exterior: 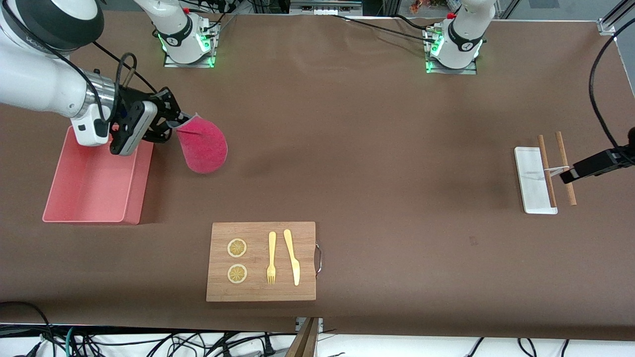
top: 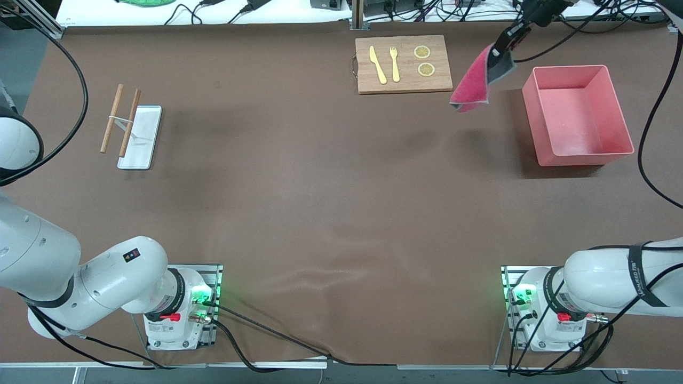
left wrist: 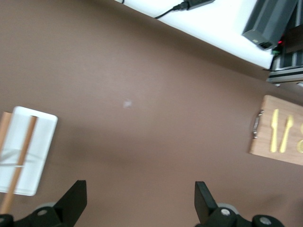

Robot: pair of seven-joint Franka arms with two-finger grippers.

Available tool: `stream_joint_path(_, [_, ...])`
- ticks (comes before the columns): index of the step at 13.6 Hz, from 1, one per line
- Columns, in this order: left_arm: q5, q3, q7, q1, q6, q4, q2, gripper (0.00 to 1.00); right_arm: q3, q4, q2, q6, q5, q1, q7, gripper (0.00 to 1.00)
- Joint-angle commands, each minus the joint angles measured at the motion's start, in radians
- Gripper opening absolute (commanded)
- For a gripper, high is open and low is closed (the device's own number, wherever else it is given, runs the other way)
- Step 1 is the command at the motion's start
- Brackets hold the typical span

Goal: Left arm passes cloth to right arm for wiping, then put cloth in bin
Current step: 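Lower the cloth with the right gripper onto the table beside the bin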

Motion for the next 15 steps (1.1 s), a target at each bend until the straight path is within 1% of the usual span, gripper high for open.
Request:
stream_joint_path(1, [0.089, -0.009, 0.037, -0.007, -0.067, -0.021, -0.019, 1.00, 0.006, -0.033, -0.017, -0.002, -0.120, -0.008, 0.193, 0.00])
stream_joint_path(2, [0.112, 0.000, 0.032, -0.010, -0.092, -0.042, -0.038, 1.00, 0.006, -0.047, -0.015, 0.003, -0.137, -0.008, 0.227, 0.00])
stream_joint_path(3, [0.119, 0.059, 0.038, -0.043, -0.115, -0.064, -0.055, 1.00, 0.006, -0.060, -0.014, 0.009, -0.162, -0.008, 0.273, 0.00])
stream_joint_path(4, [0.123, 0.143, 0.044, -0.135, -0.113, -0.082, -0.062, 1.00, 0.006, -0.076, -0.012, 0.023, -0.195, -0.008, 0.323, 0.00])
stream_joint_path(5, [0.123, 0.235, 0.046, -0.221, -0.112, -0.078, -0.080, 1.00, 0.009, -0.090, -0.008, 0.035, -0.220, -0.007, 0.372, 0.00])
stream_joint_path(6, [0.125, 0.311, 0.044, -0.305, -0.109, -0.087, -0.110, 1.00, 0.009, -0.105, -0.002, 0.052, -0.235, -0.007, 0.396, 0.00])
stream_joint_path(7, [0.123, 0.386, 0.048, -0.377, -0.116, -0.117, -0.149, 1.00, 0.009, -0.125, 0.006, 0.076, -0.248, -0.007, 0.408, 0.00])
stream_joint_path(8, [0.098, 0.438, 0.051, -0.442, -0.109, -0.169, -0.183, 1.00, 0.009, -0.148, 0.009, 0.106, -0.266, -0.005, 0.428, 0.00])
stream_joint_path(9, [0.067, 0.470, 0.067, -0.492, -0.107, -0.214, -0.216, 1.00, 0.010, -0.174, 0.017, 0.141, -0.297, -0.004, 0.466, 0.00])
stream_joint_path(10, [0.057, 0.495, 0.083, -0.522, -0.086, -0.269, -0.250, 1.00, 0.013, -0.200, 0.023, 0.176, -0.338, -0.001, 0.494, 0.00])
stream_joint_path(11, [0.022, 0.517, 0.098, -0.536, -0.036, -0.338, -0.294, 1.00, 0.013, -0.231, 0.031, 0.214, -0.364, -0.001, 0.502, 0.00])
stream_joint_path(12, [-0.019, 0.571, 0.136, -0.580, 0.016, -0.407, -0.345, 1.00, 0.013, -0.261, 0.032, 0.259, -0.377, -0.001, 0.502, 0.00])
stream_joint_path(13, [-0.021, 0.605, 0.165, -0.629, 0.017, -0.423, -0.368, 1.00, 0.013, -0.290, 0.035, 0.302, -0.395, -0.001, 0.502, 0.00])
stream_joint_path(14, [-0.019, 0.604, 0.154, -0.643, 0.002, -0.408, -0.370, 1.00, 0.013, -0.312, 0.041, 0.343, -0.415, -0.001, 0.503, 0.00])
stream_joint_path(15, [-0.018, 0.597, 0.153, -0.642, -0.029, -0.371, -0.367, 1.00, 0.013, -0.324, 0.055, 0.380, -0.420, -0.001, 0.503, 0.00])
